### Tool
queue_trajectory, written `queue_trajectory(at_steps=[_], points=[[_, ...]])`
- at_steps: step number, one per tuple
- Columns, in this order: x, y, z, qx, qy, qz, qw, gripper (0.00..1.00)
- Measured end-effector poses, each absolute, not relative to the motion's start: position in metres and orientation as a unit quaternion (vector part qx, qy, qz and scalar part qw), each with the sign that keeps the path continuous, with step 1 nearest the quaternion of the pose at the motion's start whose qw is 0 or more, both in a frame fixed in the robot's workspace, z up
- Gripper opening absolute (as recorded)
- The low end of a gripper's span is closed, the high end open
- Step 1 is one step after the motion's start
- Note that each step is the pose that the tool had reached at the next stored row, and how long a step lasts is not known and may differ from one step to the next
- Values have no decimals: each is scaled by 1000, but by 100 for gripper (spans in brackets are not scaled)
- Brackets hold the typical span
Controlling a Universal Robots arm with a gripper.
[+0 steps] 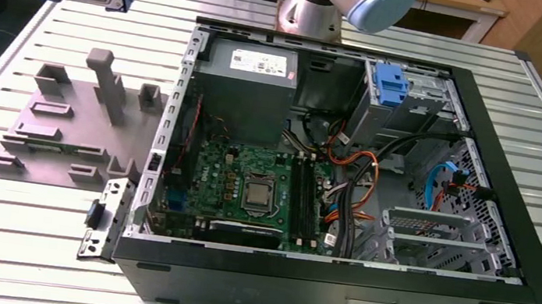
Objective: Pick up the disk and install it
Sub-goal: 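Pick up the disk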
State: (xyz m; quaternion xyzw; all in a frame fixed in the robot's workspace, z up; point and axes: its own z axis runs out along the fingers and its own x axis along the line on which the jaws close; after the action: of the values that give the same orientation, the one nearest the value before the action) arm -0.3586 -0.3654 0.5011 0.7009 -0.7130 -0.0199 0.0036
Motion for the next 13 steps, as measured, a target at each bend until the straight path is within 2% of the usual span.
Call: queue_trajectory(at_steps=[13], points=[[-354, -365, 501, 701, -713, -20, 4, 36]])
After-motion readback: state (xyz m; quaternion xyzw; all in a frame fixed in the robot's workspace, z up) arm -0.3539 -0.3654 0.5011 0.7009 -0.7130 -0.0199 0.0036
